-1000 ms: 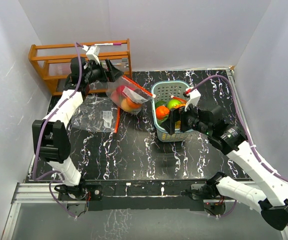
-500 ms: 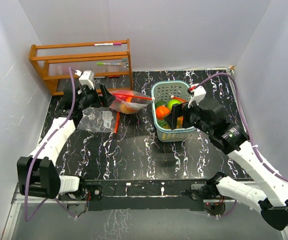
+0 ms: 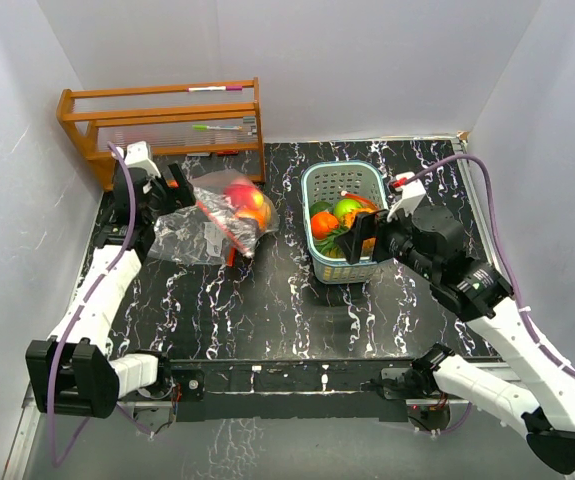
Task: Place the food in the zip-top bag and seal the zipper
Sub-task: Place the zipper food storage bag at the center of the board.
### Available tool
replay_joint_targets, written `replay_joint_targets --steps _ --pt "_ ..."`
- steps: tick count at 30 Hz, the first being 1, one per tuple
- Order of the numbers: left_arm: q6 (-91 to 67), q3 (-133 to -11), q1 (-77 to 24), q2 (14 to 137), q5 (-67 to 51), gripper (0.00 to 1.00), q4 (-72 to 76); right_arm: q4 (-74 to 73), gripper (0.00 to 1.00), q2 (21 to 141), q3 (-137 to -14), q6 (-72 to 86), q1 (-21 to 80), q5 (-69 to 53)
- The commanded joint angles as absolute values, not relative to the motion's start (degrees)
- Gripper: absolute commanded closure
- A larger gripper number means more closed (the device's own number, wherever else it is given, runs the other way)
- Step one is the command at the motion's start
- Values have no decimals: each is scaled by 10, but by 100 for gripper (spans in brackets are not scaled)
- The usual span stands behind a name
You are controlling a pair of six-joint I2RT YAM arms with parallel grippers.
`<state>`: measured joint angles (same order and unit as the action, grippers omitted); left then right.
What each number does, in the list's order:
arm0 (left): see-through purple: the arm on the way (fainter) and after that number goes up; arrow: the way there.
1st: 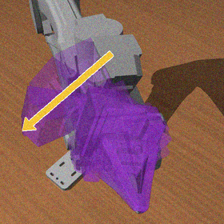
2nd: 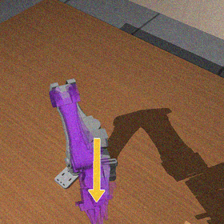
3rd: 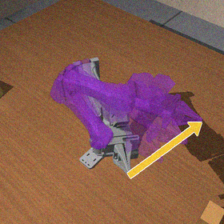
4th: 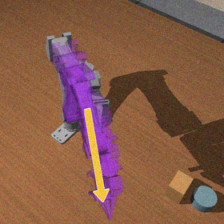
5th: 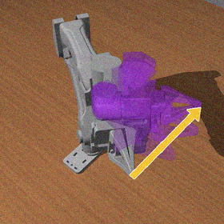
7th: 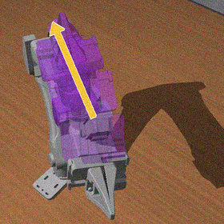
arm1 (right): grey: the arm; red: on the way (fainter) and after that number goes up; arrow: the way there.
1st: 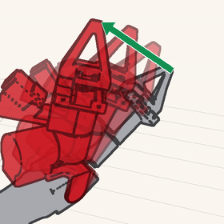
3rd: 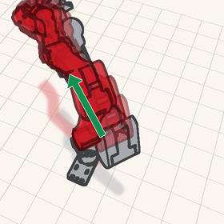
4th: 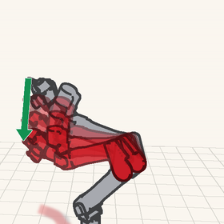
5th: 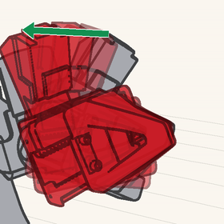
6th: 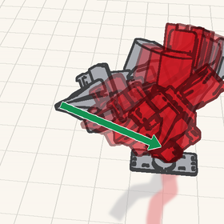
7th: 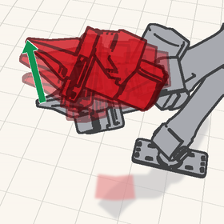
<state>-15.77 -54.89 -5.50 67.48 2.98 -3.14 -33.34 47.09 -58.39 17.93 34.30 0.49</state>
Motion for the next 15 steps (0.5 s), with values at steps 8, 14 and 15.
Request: replay_joint_targets --steps 8,14,15 --pt "-167 -660 -28 702 94 3 -64 -347 2 415 -566 191 340 26" --pt "-256 -653 20 794 152 3 -111 -348 2 404 -557 199 340 21" --pt "-289 -645 43 807 155 3 -119 -349 2 403 -558 199 340 21"
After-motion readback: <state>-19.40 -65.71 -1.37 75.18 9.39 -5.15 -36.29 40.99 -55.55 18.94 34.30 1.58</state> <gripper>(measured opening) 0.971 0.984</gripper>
